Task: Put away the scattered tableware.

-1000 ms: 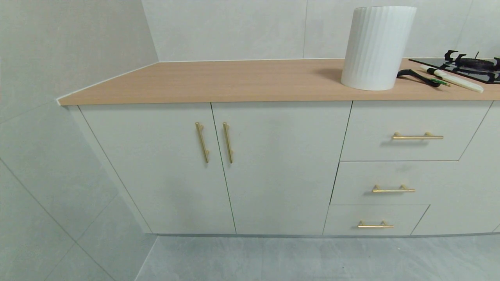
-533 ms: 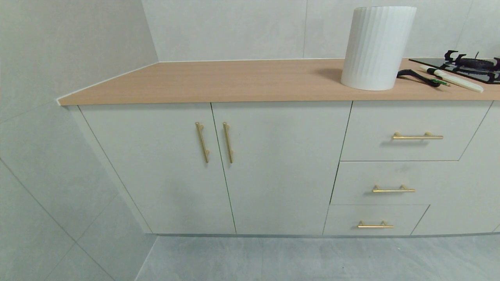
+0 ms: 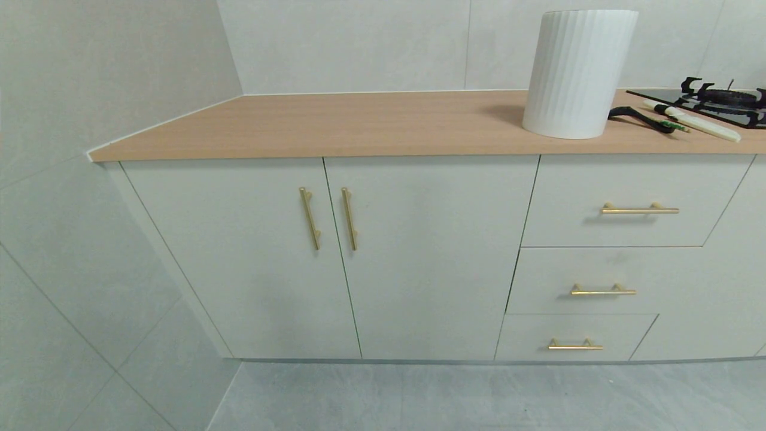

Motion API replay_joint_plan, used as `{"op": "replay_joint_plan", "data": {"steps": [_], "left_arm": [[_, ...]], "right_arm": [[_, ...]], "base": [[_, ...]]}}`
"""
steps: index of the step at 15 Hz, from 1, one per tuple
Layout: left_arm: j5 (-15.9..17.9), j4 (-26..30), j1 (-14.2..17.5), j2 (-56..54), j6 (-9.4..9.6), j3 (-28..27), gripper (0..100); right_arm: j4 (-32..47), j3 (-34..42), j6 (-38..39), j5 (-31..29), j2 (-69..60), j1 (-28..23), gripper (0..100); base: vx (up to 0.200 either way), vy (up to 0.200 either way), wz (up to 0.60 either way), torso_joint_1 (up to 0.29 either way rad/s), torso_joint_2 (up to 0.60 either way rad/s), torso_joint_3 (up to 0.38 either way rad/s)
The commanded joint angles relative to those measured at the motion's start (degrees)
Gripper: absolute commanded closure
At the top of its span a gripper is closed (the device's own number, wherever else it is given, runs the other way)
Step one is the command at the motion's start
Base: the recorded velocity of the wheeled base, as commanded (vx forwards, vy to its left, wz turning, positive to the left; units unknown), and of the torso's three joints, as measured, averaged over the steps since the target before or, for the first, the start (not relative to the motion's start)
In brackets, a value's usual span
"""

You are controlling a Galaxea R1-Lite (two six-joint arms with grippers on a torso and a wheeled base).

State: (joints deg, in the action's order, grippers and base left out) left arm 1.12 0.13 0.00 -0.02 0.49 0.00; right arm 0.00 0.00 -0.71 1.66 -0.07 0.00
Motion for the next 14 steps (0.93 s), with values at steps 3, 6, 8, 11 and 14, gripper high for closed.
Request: {"op": "replay_joint_plan", "data": {"steps": [3,6,8,11,14], "left_arm": [[0.02,0.04,0.0,0.02,0.13,0.0,0],[0.02,0.04,0.0,0.02,0.13,0.0,0],[0.02,0.04,0.0,0.02,0.13,0.0,0],[0.02,0.04,0.0,0.02,0.04,0.0,0],[0.02,0.04,0.0,0.02,0.04,0.0,0]], "right_arm": [[0.0,0.0,0.0,0.01,0.16,0.0,0],[0.0,0.0,0.0,0.01,0.16,0.0,0],[0.0,0.0,0.0,0.01,0.16,0.0,0],[0.0,0.0,0.0,0.01,0.16,0.0,0],[0.0,0.0,0.0,0.01,0.16,0.0,0]], "base": [[0.0,0.0,0.0,0.0,0.0,0.0],[0.0,-0.133,0.0,0.0,0.0,-0.003],[0.0,-0.2,0.0,0.01,0.0,-0.007],[0.0,-0.2,0.0,0.002,0.0,0.006],[0.0,-0.2,0.0,0.001,0.0,0.001]]}}
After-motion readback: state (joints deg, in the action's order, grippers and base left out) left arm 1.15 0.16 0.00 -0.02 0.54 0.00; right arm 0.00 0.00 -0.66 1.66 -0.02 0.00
